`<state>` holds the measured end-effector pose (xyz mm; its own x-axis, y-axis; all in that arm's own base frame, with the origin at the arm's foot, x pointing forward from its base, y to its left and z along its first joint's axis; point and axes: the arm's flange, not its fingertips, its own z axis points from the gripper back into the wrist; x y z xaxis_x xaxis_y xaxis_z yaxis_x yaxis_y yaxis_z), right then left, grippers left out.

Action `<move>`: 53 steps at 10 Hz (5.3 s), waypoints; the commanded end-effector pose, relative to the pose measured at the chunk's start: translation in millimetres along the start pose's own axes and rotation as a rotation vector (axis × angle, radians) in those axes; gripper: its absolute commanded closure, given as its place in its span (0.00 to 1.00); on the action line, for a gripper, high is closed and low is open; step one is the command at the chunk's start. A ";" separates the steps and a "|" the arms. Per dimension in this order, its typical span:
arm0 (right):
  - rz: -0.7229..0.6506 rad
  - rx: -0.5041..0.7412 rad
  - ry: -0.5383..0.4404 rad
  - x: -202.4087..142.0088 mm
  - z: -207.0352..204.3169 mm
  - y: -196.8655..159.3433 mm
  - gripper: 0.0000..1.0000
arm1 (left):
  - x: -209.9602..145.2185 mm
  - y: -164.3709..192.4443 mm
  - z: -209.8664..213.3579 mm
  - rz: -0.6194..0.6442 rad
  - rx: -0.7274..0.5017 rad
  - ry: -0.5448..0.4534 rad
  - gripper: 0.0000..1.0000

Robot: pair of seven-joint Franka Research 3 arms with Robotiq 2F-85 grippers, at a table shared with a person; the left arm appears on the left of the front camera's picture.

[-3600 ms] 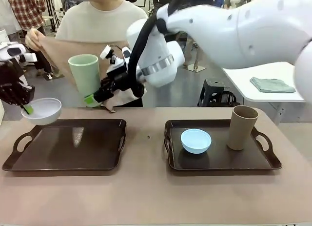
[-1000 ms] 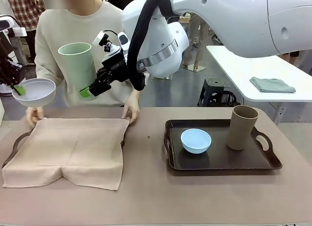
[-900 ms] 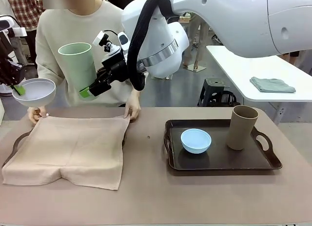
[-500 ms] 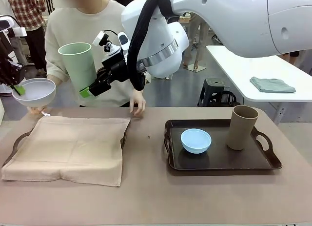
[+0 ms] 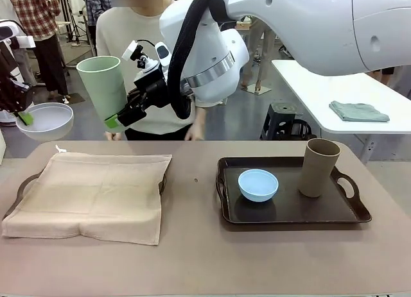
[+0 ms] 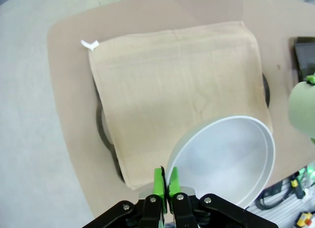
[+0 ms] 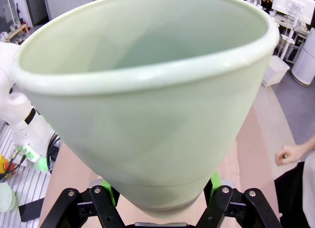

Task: Set up a tray with a mat and arrange the tableware.
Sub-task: Place the Picnic Bowl and Reusable plastic cup back onto the Handle tray in front of the human's position.

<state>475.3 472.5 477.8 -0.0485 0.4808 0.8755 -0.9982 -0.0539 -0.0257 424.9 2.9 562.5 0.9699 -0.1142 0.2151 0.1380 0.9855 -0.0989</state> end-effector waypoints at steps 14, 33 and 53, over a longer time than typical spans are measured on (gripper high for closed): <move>-0.127 0.116 -0.063 -137.2 -78.4 -29.1 0.22 | 22.1 48.0 -122.8 0.005 -0.108 0.129 0.96; -0.079 0.152 -0.035 -194.2 -129.8 -50.1 0.22 | 47.7 59.0 -215.9 0.042 -0.019 0.175 0.96; -1.035 -0.368 0.532 -92.4 99.6 76.4 0.00 | 1.2 -43.4 -65.4 -0.148 0.129 0.160 0.33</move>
<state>418.5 332.7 423.7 0.8175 0.4709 0.3316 -0.5704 0.7418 0.3527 441.8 -39.2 499.3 0.9570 -0.2823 0.0662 0.2826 0.9592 0.0061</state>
